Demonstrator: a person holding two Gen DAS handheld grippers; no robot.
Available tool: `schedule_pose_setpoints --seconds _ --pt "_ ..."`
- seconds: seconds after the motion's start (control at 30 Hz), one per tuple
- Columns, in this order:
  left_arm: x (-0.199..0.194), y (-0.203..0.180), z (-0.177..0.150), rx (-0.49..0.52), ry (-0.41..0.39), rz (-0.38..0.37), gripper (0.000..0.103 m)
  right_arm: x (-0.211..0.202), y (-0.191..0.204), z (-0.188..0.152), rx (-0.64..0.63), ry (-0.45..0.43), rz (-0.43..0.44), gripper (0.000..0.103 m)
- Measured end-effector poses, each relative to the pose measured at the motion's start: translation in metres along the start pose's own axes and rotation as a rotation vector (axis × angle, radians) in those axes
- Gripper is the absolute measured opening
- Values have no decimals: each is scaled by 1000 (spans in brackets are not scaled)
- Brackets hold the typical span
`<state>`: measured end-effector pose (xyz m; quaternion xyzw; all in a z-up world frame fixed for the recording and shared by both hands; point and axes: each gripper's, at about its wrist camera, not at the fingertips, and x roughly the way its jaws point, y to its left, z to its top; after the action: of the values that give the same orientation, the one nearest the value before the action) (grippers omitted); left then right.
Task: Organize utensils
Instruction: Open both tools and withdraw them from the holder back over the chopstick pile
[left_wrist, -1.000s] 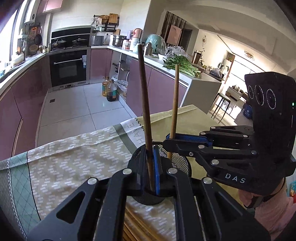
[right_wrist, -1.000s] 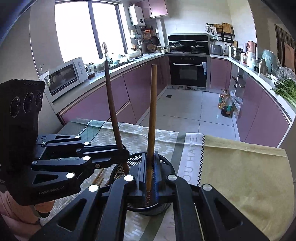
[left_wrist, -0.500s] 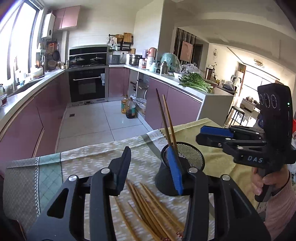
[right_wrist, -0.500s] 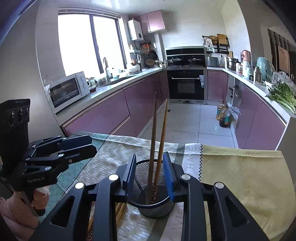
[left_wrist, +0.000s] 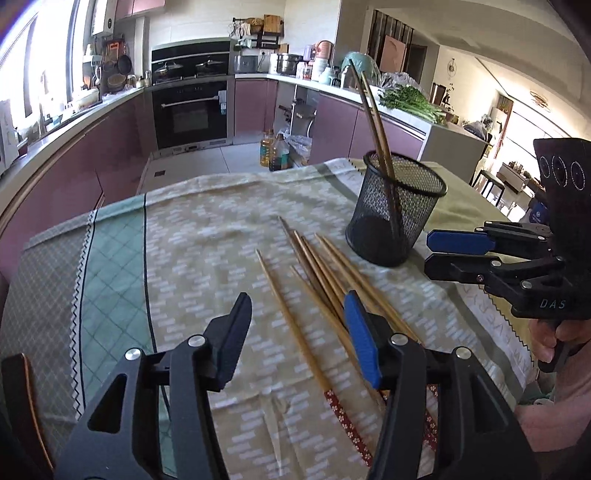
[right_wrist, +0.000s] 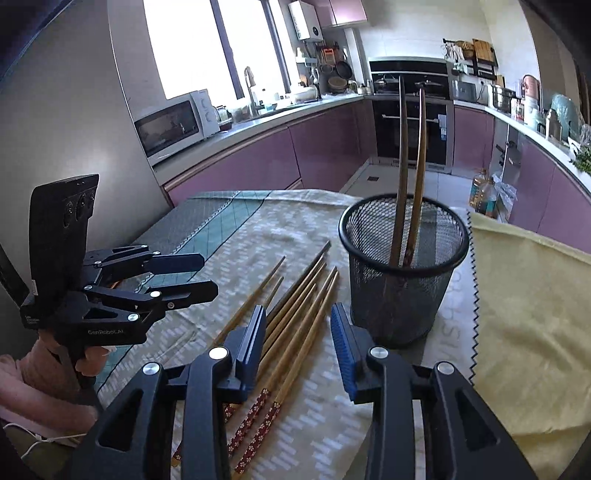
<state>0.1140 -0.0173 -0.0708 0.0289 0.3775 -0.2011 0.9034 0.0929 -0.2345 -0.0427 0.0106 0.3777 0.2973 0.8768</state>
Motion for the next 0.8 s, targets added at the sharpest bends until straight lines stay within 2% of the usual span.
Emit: schedule_pose_setpoints --seconds 0.23,0.73,0.8 --pt "19 -3 -22 -12 63 -5 52 20 3 -16 24 57 -12 34" --pt "42 -1 -21 -6 129 20 46 39 -3 -26 37 107 -63 34" --pt "44 -2 -20 0 134 26 42 40 -3 -26 35 113 -72 34"
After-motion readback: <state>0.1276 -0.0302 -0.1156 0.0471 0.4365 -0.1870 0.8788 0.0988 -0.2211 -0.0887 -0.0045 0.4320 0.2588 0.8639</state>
